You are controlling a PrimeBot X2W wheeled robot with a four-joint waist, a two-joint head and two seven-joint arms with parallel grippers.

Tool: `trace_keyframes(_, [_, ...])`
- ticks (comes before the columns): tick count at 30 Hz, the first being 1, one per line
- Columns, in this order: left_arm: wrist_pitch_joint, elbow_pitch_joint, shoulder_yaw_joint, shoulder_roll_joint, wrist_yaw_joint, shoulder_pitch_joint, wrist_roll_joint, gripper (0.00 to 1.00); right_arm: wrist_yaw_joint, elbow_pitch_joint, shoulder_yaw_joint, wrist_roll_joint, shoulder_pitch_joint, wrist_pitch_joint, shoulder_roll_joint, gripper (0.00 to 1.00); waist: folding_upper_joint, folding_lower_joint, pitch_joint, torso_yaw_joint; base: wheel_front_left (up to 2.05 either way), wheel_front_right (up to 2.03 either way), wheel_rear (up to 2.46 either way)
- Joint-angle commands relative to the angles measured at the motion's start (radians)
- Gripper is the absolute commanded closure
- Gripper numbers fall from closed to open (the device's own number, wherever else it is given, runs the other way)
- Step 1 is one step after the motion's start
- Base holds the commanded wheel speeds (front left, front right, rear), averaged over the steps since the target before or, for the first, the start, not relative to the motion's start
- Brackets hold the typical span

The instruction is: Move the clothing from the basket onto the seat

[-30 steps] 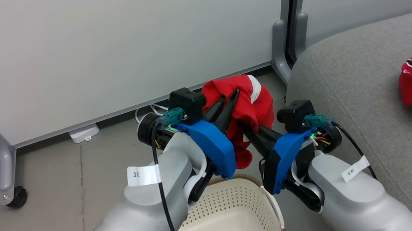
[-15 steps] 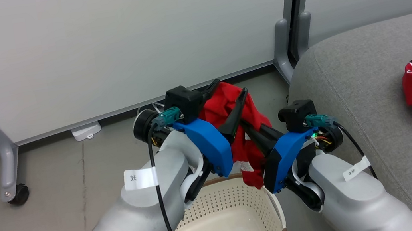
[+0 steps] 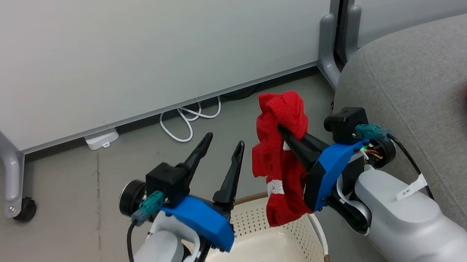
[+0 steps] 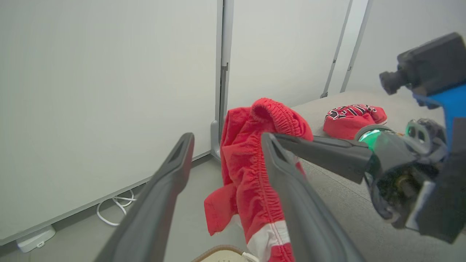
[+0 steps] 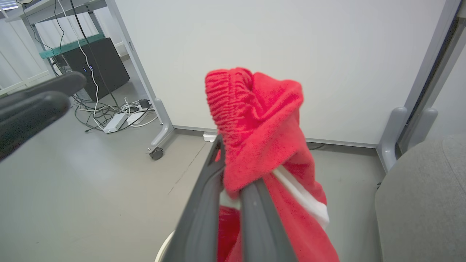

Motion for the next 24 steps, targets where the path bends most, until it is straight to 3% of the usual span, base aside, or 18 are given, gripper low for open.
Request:
trace_keyframes(1, [-0.003, -0.031, 0.041, 0.01, -0.003, 0.058, 0.032, 0.0, 0.0, 0.001, -0.008, -0.012, -0.015, -0.007, 0.001, 1.0, 0.0, 0.0, 0.003, 0.003, 0.0, 0.0, 0.0])
trace_keyframes(14, [-0.003, -0.177, 0.301, 0.01, -0.011, 0.353, 0.191, 0.0, 0.0, -0.006, -0.049, -0.036, 0.02, -0.016, 0.001, 1.0, 0.0, 0.0, -0.005, 0.002, 0.0, 0.0, 0.0])
trace_keyframes(24, [-0.003, -0.202, 0.335, -0.002, -0.01, 0.408, 0.225, 0.0, 0.0, -0.011, -0.075, -0.051, 0.038, -0.013, 0.001, 1.0, 0.0, 0.0, -0.011, -0.004, 0.0, 0.0, 0.0])
